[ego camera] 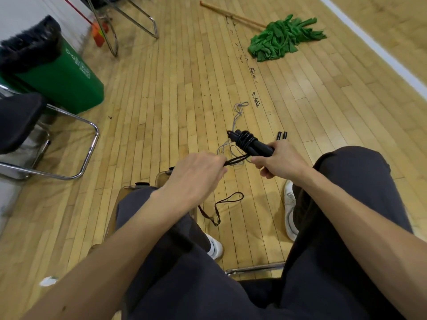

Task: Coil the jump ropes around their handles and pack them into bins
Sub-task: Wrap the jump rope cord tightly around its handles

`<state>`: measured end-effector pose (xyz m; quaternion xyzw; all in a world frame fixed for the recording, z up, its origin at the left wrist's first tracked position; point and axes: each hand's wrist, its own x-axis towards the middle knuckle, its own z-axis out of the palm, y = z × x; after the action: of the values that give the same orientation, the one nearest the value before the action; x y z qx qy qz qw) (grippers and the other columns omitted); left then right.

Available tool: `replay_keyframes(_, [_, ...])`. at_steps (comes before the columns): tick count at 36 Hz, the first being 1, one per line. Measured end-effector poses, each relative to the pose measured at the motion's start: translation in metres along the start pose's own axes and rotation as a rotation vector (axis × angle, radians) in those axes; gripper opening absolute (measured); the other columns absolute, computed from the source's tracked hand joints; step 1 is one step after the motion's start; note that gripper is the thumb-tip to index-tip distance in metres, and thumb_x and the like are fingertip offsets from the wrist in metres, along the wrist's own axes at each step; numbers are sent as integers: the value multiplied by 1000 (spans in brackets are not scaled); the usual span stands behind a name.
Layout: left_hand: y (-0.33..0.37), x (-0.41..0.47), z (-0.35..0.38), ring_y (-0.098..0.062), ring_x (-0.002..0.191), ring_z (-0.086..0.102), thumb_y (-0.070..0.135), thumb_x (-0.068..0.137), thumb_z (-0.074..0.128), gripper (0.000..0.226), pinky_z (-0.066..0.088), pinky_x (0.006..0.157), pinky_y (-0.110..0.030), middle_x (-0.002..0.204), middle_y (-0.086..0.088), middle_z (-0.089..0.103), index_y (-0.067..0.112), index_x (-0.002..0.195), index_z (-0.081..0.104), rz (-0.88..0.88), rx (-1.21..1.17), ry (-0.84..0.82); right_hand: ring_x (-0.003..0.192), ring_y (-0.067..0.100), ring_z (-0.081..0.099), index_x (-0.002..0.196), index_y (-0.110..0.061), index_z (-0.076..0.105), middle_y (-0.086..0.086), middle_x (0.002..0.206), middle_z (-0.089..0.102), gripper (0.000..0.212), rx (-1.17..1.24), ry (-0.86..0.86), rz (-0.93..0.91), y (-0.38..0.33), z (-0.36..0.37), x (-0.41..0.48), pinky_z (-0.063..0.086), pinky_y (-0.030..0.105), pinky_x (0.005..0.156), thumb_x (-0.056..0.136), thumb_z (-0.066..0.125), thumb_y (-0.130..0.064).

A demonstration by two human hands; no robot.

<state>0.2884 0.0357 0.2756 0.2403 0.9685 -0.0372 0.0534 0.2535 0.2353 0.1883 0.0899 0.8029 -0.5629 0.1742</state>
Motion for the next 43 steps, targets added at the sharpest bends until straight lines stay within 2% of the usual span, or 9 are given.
replay_keyframes(3, [-4,8,-9,-18,75,58,37,104,45,29,53,69,-31,86,2,56,13,112,59,85,50,33,61,17,69,108,-5,61,16,84,74,23,-25,-153,70,1,-1,-1,58,28,58,92,73,-16])
replay_keyframes(8, [-12,22,-25,-14,73,53,40,103,45,34,41,64,-24,88,4,52,13,122,53,132,96,-23,58,17,66,101,-7,58,18,83,74,17,-21,-241,93,-3,-3,-6,56,25,53,93,71,-15])
replay_keyframes(15, [-18,31,-45,-16,77,55,39,100,53,23,47,67,-30,89,3,58,18,109,56,182,94,-58,53,15,61,101,-7,60,10,72,69,20,-66,-353,77,0,5,-12,50,23,47,91,74,-16])
replay_keyframes(18, [-23,38,-47,-12,84,53,40,96,59,15,42,71,-28,93,8,60,26,95,55,213,17,-83,53,15,61,102,-6,60,9,72,69,21,-80,-423,62,0,7,-14,49,24,48,91,74,-17])
replay_keyframes(22, [-30,49,-47,-7,86,51,41,93,63,18,38,77,-27,91,13,58,23,97,67,200,-98,-123,54,17,60,106,-3,60,10,73,69,24,-95,-499,49,-1,8,-16,50,24,49,92,74,-17])
replay_keyframes(25, [-32,57,-44,3,79,51,37,92,67,15,37,70,-19,83,19,57,22,95,70,173,-207,-163,55,18,59,100,-4,61,9,71,68,20,-115,-556,20,-1,8,-18,49,25,50,92,74,-17])
replay_keyframes(32, [-32,71,-36,5,86,60,31,89,72,13,46,76,-15,87,17,66,19,95,74,152,-385,-270,57,15,60,87,-9,66,7,72,67,12,-83,-736,-57,-4,8,-24,48,22,49,91,75,-15])
replay_keyframes(36, [-37,73,-30,12,80,61,26,89,72,2,42,70,-3,82,20,68,26,90,73,133,-486,-329,57,14,60,88,-10,66,7,74,68,10,-72,-787,-66,-3,6,-24,48,22,50,90,75,-15])
replay_keyframes(43, [-36,68,-16,5,55,53,15,93,69,5,42,55,-10,57,23,62,17,89,72,74,-711,-421,59,16,60,86,-12,66,6,73,68,11,-64,-859,-98,-5,7,-26,47,22,49,90,75,-16])
